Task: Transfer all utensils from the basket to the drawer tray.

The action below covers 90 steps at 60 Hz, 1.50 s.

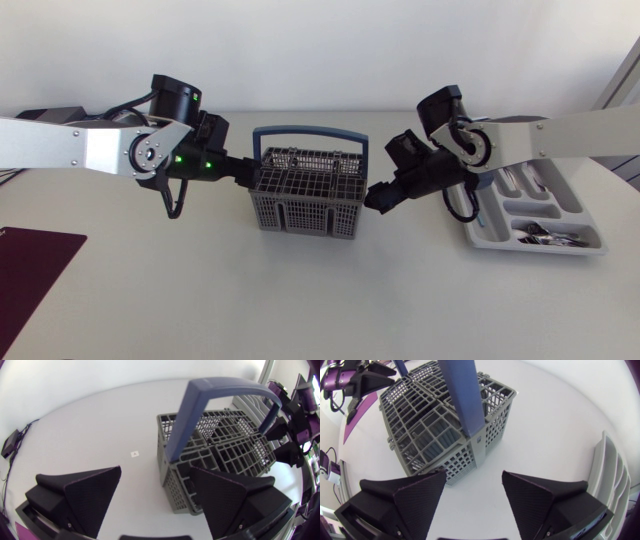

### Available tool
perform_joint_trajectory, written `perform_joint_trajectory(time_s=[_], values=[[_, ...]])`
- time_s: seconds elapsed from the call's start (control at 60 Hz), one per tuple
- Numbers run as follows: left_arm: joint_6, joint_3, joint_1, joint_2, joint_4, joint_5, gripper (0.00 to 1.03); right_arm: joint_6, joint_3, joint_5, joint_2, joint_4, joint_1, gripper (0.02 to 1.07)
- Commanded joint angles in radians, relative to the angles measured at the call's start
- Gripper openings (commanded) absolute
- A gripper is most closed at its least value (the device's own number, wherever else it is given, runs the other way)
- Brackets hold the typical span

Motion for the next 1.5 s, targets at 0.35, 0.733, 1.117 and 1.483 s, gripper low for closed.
perform_joint_trajectory(time_s=[0.35, 0.733, 1.117, 1.483], values=[[0.0, -0.084, -0.022, -0.07, -0.038, 0.011, 0.95, 0.03, -0.018, 0.05, -0.03, 0.012, -0.007, 0.83], [0.003, -0.105, -0.045, -0.09, -0.063, 0.019, 0.95, 0.026, -0.042, 0.05, -0.057, 0.007, -0.012, 0.83], [0.0, -0.12, -0.05, -0.108, -0.09, 0.058, 0.95, -0.023, -0.09, 0.034, -0.176, -0.037, -0.02, 0.84], [0.003, -0.125, -0.048, -0.16, -0.126, 0.092, 0.95, -0.048, -0.116, 0.024, -0.246, -0.068, 0.019, 0.85]])
